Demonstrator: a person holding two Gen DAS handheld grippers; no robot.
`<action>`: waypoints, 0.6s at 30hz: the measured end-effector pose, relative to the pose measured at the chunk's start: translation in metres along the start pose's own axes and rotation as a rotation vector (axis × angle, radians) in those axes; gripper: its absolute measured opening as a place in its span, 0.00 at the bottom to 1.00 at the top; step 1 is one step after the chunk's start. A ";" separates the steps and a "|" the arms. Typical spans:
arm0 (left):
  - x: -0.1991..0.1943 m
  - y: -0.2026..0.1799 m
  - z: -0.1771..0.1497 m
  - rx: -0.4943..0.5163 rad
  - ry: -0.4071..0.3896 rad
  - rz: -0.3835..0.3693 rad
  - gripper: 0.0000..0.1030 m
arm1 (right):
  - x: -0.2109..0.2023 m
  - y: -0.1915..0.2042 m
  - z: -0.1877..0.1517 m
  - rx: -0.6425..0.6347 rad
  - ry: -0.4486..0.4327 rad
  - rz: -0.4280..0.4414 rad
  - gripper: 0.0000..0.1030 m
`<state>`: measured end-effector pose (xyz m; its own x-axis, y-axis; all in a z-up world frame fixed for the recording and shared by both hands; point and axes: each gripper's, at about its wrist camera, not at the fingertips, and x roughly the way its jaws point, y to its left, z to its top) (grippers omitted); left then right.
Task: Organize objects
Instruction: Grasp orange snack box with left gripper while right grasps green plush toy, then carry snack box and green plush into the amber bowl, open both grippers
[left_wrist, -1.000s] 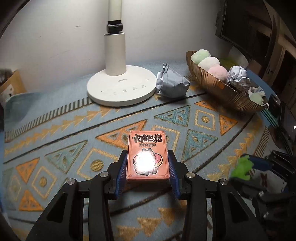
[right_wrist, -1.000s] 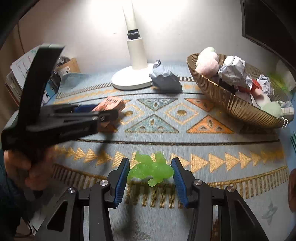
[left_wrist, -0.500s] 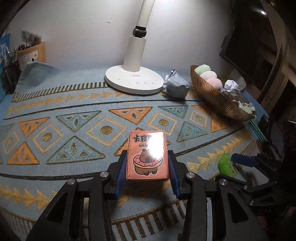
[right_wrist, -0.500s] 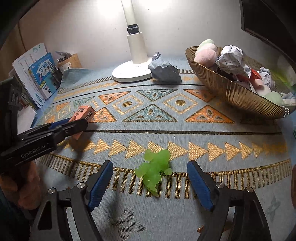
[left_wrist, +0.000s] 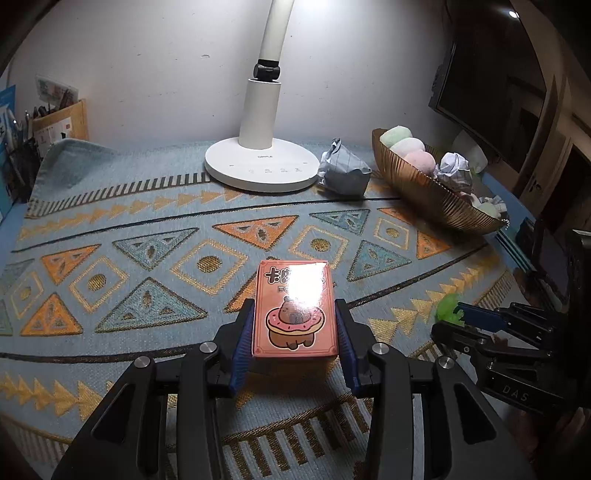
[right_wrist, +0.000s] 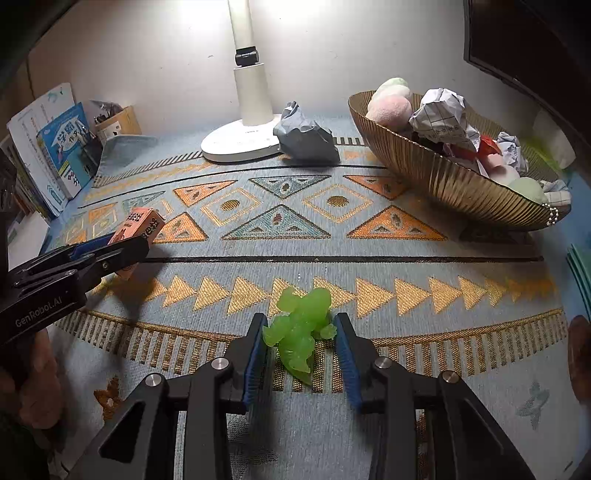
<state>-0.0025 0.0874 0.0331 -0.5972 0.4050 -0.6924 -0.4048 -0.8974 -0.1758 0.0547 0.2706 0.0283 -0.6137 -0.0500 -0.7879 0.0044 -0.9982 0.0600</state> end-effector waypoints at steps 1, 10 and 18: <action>0.000 -0.001 0.000 0.006 0.000 0.005 0.36 | 0.000 0.000 0.000 -0.001 -0.001 -0.001 0.35; -0.003 -0.023 0.014 0.083 0.004 0.023 0.36 | -0.021 -0.013 0.003 0.056 -0.073 0.056 0.34; -0.013 -0.114 0.119 0.213 -0.198 -0.167 0.36 | -0.126 -0.078 0.080 0.188 -0.407 -0.136 0.35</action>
<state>-0.0311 0.2054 0.1457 -0.6248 0.5885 -0.5130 -0.6316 -0.7673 -0.1110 0.0686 0.3573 0.1716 -0.8589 0.1357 -0.4939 -0.2180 -0.9694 0.1126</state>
